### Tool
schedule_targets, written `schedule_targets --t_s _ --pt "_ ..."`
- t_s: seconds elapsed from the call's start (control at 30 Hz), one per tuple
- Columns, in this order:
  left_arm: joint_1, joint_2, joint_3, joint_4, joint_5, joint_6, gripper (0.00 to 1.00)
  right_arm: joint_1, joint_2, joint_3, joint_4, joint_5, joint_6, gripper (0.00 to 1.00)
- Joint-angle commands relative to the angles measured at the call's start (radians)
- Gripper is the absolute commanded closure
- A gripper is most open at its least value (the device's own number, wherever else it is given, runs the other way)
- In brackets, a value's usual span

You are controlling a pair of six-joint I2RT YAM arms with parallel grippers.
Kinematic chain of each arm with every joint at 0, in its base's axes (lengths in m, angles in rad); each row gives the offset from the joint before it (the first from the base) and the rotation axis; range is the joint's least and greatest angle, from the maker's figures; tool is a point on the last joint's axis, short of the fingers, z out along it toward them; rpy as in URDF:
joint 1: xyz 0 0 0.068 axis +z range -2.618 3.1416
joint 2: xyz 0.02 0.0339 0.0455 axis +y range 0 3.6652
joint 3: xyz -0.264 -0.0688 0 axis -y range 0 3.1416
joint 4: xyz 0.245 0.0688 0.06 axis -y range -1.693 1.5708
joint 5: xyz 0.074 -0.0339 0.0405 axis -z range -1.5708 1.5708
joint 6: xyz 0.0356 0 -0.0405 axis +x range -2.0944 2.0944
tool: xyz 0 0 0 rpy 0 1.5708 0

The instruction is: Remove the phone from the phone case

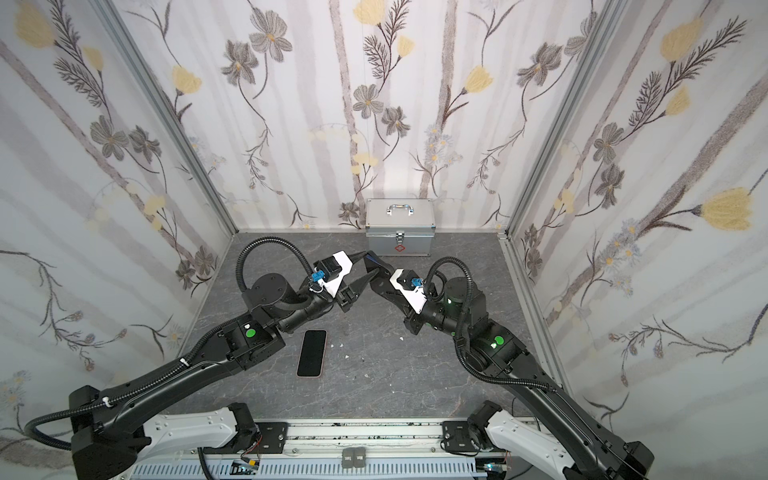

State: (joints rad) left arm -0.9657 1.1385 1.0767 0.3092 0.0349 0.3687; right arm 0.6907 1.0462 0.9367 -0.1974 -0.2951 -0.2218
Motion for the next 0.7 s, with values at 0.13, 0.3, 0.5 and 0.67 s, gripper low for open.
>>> schedule_targets --t_s 0.13,0.3,0.5,0.67 --pt "0.002 -0.001 0.018 -0.039 0.115 -0.013 0.57 0.012 -0.007 0.016 0.025 -0.083 -0.078 1.00" --pt "0.031 -0.021 0.028 -0.090 0.264 -0.064 0.61 0.011 -0.026 0.020 0.025 -0.074 -0.081 1.00" --pt "0.058 -0.028 0.022 -0.107 0.402 -0.110 0.66 0.011 -0.011 0.061 -0.022 -0.111 -0.097 1.00" --pt "0.077 -0.016 0.019 -0.111 0.458 -0.131 0.66 0.010 0.002 0.089 -0.052 -0.170 -0.104 1.00"
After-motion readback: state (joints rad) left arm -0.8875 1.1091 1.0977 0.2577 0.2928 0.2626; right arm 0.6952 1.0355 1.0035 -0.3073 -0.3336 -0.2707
